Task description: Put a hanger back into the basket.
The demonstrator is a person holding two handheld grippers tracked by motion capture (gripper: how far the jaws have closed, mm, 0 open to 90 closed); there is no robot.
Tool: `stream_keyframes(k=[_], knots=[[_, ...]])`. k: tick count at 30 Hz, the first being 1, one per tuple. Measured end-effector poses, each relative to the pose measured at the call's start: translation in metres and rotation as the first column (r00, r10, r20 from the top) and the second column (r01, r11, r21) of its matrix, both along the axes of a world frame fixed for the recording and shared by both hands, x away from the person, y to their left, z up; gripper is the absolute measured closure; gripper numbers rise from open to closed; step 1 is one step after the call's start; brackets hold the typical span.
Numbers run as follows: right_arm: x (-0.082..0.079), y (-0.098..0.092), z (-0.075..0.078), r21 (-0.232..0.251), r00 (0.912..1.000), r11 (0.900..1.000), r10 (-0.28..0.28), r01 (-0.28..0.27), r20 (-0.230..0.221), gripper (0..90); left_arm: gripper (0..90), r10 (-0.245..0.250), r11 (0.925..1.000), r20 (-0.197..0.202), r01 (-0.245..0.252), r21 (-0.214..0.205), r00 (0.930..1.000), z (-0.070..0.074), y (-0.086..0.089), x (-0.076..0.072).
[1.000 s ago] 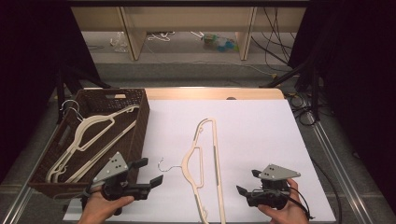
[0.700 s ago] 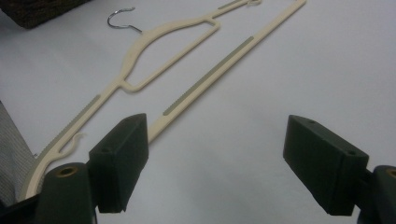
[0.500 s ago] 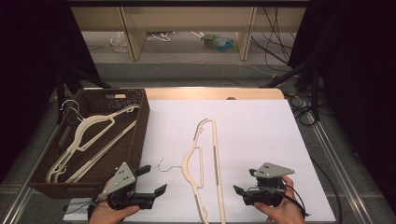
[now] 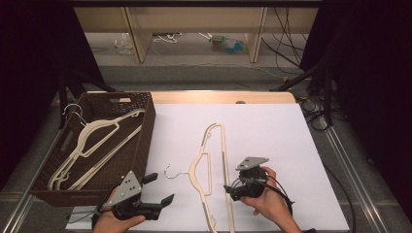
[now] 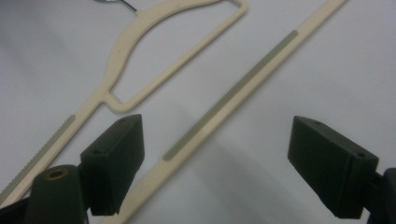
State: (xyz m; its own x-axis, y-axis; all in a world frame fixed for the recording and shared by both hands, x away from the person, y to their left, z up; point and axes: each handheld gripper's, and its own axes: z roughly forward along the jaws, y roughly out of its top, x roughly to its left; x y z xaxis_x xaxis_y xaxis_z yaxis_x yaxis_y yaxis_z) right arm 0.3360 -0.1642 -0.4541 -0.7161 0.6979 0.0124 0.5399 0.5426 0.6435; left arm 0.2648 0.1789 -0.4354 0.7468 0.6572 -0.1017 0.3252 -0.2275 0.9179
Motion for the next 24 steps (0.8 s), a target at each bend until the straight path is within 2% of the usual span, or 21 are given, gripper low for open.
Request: stream_keyframes(k=[1, 3, 5, 6, 9, 13, 15, 19, 24], knots=[[0.004, 0.006, -0.002, -0.017, 1.0000, 0.9999, 0.003, -0.003, -0.003, 20.9, 16.4, 0.008, 1.0000, -0.002, -0.008, 0.000, 1.0000, 0.000, 0.000, 0.000], [0.008, 0.013, -0.003, -0.062, 0.9990, 0.9981, 0.000, -0.003, -0.044, 21.4, 16.4, 0.008, 0.9999, -0.001, -0.008, 0.009, 1.0000, -0.001, 0.000, 0.000], [0.013, 0.017, -0.006, -0.073, 0.9985, 0.9972, 0.013, -0.017, -0.053, 23.4, 16.5, 0.008, 0.9999, -0.002, -0.008, 0.008, 1.0000, -0.001, 0.000, 0.000], [0.014, 0.020, -0.007, -0.091, 0.9970, 0.9958, 0.005, -0.012, -0.077, 24.0, 16.5, 0.007, 0.9999, -0.001, -0.007, 0.010, 1.0000, -0.001, 0.000, -0.001], [0.018, 0.024, -0.009, -0.123, 0.9949, 0.9924, -0.002, -0.010, -0.101, 25.9, 16.7, 0.001, 0.9999, -0.002, -0.001, 0.012, 1.0000, -0.001, 0.000, -0.001], [0.021, 0.028, -0.010, -0.133, 0.9917, 0.9910, -0.008, -0.010, -0.129, 29.3, 16.8, 0.004, 1.0000, -0.003, -0.004, -0.001, 1.0000, -0.001, 0.000, -0.001], [0.023, 0.028, -0.010, -0.138, 0.9905, 0.9904, -0.008, -0.011, -0.137, 30.6, 16.9, 0.000, 0.9999, -0.002, 0.001, 0.011, 1.0000, -0.001, 0.000, -0.001], [0.027, 0.029, -0.012, -0.155, 0.9858, 0.9878, -0.010, -0.016, -0.167, 33.0, 17.0, -0.001, 1.0000, -0.005, 0.001, -0.002, 1.0000, -0.001, -0.001, -0.001], [0.029, 0.032, -0.013, -0.184, 0.9800, 0.9824, -0.005, -0.032, -0.199, 34.4, 17.1, -0.020, 0.9998, 0.000, 0.020, 0.009, 0.9998, -0.002, -0.001, 0.001]])
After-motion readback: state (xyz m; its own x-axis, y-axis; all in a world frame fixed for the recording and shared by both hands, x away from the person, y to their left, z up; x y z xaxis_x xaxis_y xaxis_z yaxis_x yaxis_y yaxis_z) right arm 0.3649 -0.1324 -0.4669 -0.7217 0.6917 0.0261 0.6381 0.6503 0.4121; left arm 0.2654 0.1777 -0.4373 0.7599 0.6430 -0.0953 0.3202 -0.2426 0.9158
